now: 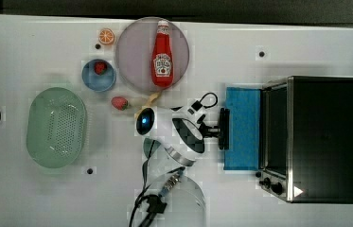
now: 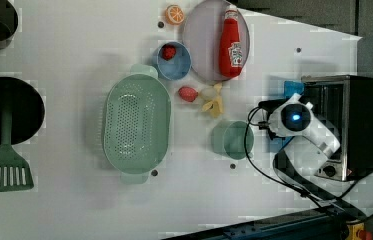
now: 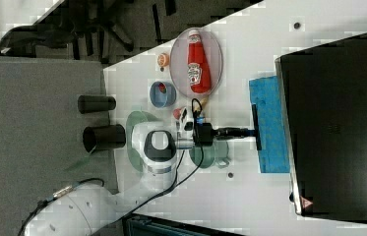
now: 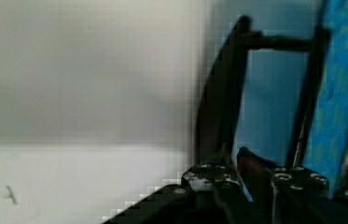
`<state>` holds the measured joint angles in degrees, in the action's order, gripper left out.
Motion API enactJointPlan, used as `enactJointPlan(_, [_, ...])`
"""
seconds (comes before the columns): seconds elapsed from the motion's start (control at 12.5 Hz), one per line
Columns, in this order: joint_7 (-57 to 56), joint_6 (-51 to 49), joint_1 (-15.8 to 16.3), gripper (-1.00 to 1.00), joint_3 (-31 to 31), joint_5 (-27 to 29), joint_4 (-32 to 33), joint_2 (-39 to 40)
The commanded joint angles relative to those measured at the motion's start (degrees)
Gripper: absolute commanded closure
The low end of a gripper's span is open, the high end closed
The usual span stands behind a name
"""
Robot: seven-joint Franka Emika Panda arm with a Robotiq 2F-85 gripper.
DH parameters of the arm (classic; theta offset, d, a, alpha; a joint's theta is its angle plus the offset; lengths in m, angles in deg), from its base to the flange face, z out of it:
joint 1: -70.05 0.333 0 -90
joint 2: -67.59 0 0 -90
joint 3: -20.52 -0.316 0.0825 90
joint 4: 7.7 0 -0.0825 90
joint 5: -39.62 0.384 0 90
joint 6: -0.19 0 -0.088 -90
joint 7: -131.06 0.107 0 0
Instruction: Flap open oven.
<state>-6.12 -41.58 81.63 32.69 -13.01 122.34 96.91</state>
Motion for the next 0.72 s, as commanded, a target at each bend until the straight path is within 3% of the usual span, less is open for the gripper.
enactJointPlan(0.08, [10.0, -0.93, 1.22, 0.65, 0.31, 0.0, -1.09, -0.15])
enactJointPlan(0.48, [10.13, 1.0, 1.38, 0.65, 0.31, 0.99, -1.87, -1.13])
enactJointPlan(0.64, [10.13, 1.55, 1.29, 0.65, 0.32, 5.68, -2.11, -5.41])
enactJointPlan(0.72, [10.13, 1.48, 1.22, 0.65, 0.36, 10.61, -2.12, -8.26])
